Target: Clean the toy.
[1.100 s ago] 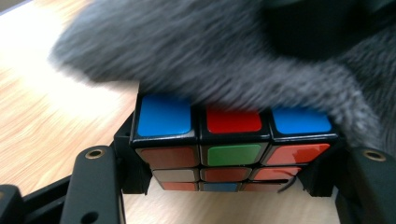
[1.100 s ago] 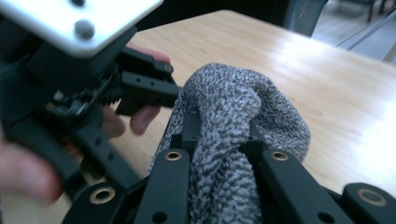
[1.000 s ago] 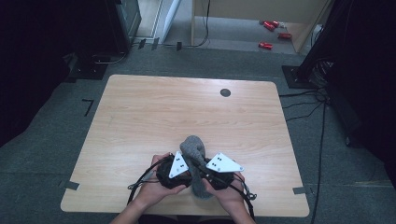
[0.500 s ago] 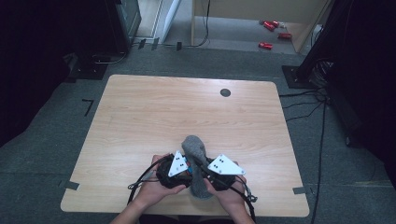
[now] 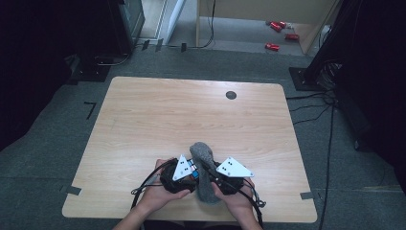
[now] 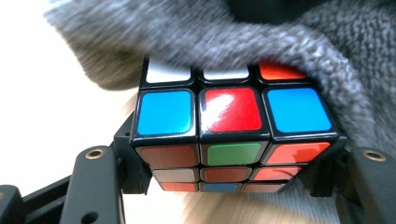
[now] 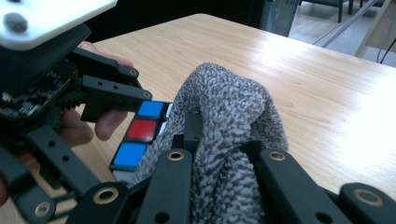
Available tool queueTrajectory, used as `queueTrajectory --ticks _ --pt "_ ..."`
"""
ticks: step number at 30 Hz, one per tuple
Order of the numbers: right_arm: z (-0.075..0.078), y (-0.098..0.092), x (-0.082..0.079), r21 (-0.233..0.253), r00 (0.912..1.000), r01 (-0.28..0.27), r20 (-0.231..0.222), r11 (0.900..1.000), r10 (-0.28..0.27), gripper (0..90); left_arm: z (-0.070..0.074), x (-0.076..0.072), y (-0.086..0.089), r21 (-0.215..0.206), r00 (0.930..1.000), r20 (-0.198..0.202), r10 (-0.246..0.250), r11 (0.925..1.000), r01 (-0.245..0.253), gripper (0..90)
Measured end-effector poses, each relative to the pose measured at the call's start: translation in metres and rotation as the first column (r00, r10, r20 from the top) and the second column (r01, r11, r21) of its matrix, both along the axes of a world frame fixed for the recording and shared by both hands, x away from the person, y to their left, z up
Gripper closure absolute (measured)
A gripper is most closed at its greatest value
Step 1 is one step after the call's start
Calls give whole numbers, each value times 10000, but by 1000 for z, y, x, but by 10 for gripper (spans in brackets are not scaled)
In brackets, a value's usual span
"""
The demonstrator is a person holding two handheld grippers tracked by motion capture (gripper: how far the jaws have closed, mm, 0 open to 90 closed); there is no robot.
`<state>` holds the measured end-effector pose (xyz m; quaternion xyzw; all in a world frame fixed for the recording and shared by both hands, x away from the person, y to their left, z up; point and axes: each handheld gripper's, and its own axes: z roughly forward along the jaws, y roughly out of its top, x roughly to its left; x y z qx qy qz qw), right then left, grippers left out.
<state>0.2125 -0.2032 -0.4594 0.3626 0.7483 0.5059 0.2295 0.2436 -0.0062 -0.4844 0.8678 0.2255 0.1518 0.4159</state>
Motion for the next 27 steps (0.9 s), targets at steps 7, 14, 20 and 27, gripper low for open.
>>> queueTrajectory --ticks 7,14,20,27 --pt "-1 18 -7 -46 9961 -866 172 9962 866 801 -1 -3 -6 16 9999 4 -105 9999 105 346" --pt "-3 1 1 -12 9998 -210 26 9998 210 802 -2 -1 -3 47 10000 -38 -21 10000 22 346" --pt "-2 19 -6 -355 9949 -951 293 9948 962 800 -2 -3 -5 16 9999 102 -76 10000 76 346" --pt "5 -20 7 1386 9989 266 -432 9900 -208 801 3 -3 3 -937 9990 371 -258 9952 292 345"
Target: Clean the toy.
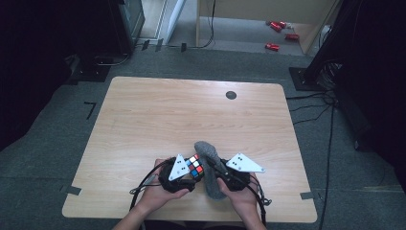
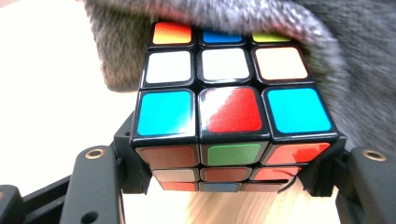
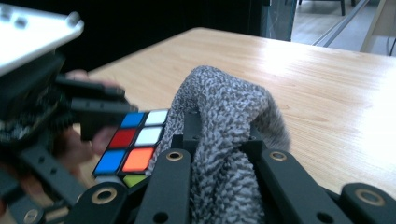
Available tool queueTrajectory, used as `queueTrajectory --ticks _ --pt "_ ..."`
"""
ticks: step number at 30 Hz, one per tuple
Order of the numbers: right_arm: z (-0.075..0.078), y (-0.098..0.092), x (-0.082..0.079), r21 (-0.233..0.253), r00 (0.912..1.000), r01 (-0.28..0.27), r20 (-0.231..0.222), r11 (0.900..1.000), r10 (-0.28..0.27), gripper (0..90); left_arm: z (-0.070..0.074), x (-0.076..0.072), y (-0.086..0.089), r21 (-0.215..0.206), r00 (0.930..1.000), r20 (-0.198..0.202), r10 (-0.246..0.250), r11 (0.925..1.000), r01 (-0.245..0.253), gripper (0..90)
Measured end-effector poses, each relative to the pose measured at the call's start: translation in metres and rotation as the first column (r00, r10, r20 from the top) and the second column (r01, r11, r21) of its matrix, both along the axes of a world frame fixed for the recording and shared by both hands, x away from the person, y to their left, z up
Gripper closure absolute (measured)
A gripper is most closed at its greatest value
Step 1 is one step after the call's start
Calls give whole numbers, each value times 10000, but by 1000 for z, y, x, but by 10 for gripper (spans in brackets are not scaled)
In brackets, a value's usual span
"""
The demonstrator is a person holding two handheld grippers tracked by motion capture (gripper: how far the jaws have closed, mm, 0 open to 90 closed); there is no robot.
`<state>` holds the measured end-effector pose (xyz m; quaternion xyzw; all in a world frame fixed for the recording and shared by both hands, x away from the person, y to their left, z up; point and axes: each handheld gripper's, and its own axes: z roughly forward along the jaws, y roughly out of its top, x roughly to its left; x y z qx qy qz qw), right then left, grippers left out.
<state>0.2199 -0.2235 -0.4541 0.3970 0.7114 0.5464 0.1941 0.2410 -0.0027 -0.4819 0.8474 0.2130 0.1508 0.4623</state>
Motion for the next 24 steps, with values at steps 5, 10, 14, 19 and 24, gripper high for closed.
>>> queueTrajectory --ticks 5,10,14,19,24 --pt "-5 -1 2 343 9995 234 -202 9991 -227 804 3 -7 0 -557 9980 540 -313 9979 343 345" --pt "-20 -1 5 270 9958 299 -871 9992 -275 805 7 -4 7 -935 9978 534 -399 9946 448 344" --pt "-12 -2 5 849 9957 135 -930 9963 -56 805 -3 -4 3 -525 9980 470 -427 9976 452 345" --pt "-8 -1 2 936 9974 206 -701 9954 -141 805 2 -6 3 -761 9966 636 -518 9955 566 344" --pt "-21 -2 6 850 9911 316 -1312 9959 -203 806 3 -6 5 -822 9964 643 -551 9948 603 343"
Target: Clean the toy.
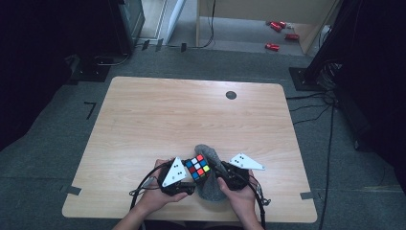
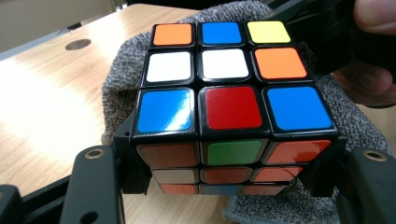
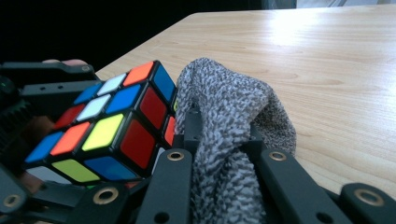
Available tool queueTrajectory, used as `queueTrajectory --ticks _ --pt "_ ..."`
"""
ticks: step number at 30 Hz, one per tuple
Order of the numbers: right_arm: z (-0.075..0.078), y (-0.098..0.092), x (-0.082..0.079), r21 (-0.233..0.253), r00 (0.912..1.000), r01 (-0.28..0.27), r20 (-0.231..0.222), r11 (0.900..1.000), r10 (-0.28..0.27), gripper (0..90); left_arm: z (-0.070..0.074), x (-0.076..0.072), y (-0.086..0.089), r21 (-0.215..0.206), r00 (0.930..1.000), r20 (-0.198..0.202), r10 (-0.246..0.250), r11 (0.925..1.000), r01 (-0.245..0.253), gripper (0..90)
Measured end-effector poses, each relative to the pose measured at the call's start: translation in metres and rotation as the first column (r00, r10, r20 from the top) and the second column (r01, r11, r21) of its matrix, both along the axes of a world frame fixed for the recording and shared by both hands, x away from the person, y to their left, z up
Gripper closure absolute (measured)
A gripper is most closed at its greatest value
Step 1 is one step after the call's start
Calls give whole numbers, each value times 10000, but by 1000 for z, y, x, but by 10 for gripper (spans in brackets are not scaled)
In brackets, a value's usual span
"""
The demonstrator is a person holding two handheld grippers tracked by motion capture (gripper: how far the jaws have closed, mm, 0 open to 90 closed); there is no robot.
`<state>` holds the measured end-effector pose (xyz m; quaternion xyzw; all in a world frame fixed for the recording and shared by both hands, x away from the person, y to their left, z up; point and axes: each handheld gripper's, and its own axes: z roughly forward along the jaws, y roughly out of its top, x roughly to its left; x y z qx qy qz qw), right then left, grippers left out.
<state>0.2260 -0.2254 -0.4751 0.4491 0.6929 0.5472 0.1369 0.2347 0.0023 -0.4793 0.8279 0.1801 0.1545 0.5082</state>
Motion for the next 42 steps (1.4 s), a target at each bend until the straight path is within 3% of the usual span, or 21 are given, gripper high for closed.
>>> queueTrajectory --ticks 7,13,20,27,31,35,39,42 --pt "20 -1 -7 409 9976 -96 694 9991 68 805 -3 0 -3 149 10000 -90 -25 9999 26 344" --pt "3 -2 -2 465 10000 -24 -57 9989 26 805 0 3 4 -209 9996 -252 137 9997 -142 344" --pt "19 -2 -7 580 9985 -203 523 9981 172 803 -6 2 -2 130 9996 -250 130 9998 -126 343" --pt "-1 -1 -3 494 9997 -125 -205 9987 135 804 2 3 8 -138 9994 -238 259 9996 -262 344" --pt "9 0 -5 958 9997 -242 -27 9951 245 803 -2 3 7 169 9993 -313 195 9997 -190 344" --pt "15 1 -9 929 9991 -265 355 9953 233 803 2 3 9 -214 9989 -418 199 9996 -208 343" --pt "4 -2 -5 703 9996 -272 61 9972 268 801 7 9 17 -786 9969 -644 457 9956 -507 344" --pt "-3 -3 -5 783 9993 -368 -74 9963 374 799 13 14 27 -1353 9929 -880 796 9866 -911 344"
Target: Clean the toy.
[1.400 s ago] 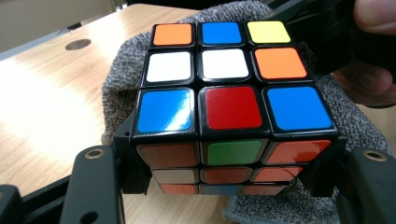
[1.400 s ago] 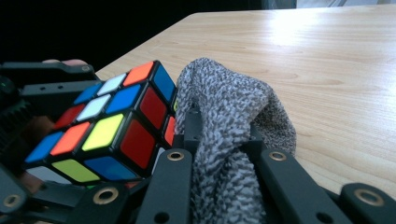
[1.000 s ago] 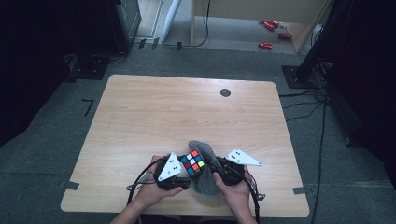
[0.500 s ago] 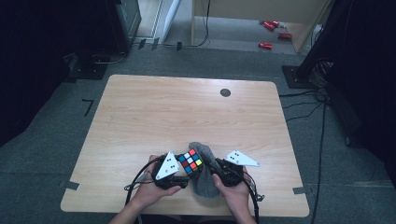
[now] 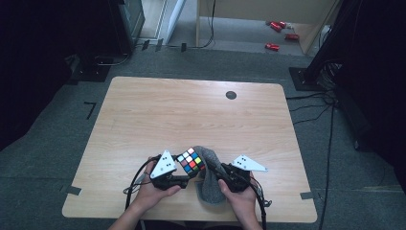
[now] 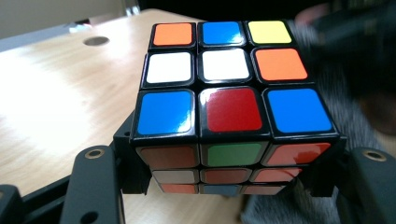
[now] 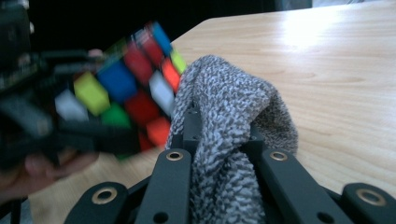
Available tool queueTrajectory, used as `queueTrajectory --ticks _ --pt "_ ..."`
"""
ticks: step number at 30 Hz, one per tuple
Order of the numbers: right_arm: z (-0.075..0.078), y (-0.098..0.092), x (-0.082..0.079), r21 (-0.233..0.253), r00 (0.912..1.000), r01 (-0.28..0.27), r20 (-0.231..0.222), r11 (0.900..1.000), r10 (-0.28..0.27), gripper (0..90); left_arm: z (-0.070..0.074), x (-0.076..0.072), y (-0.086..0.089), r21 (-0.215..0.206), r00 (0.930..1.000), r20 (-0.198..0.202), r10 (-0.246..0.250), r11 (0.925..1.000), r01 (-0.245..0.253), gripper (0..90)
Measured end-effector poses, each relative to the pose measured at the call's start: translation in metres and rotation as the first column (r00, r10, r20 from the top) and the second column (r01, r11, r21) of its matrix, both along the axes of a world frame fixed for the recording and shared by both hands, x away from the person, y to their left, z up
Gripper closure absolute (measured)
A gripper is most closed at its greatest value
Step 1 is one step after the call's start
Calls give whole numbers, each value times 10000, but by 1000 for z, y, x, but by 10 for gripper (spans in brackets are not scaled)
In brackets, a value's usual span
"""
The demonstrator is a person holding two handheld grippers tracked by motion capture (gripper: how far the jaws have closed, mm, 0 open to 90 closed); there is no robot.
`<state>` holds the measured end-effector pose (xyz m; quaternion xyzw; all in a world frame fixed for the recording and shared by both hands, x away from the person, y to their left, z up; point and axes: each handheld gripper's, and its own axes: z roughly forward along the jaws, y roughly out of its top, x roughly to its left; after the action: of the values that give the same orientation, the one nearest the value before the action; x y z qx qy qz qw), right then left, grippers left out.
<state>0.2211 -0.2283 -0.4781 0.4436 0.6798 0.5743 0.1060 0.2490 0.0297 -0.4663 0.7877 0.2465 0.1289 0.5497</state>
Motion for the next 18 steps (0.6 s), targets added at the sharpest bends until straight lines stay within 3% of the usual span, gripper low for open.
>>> queueTrajectory --ticks 2,4,8,11,14,18 --pt "-4 1 0 -59 9999 -145 11 9999 145 797 2 4 5 -152 9976 -106 690 9975 -691 344" --pt "-8 4 -1 -3 9990 -446 -11 9990 446 796 3 6 8 -257 9942 -290 1035 9942 -1042 344" --pt "-12 18 -3 -35 9927 -1181 252 9930 1181 805 4 6 6 -747 9945 -683 799 9936 -849 344" --pt "-15 31 -6 -782 9831 -1553 853 9848 1618 808 3 2 -2 -627 9965 -661 520 9964 -562 344" --pt "-17 34 -7 -1361 9817 -1289 1222 9823 1458 810 2 1 -4 -626 9966 -719 413 9970 -458 344" --pt "-14 20 -2 -1123 9866 -666 1412 9914 822 810 2 3 -3 -875 9939 -1052 330 9953 -423 344"
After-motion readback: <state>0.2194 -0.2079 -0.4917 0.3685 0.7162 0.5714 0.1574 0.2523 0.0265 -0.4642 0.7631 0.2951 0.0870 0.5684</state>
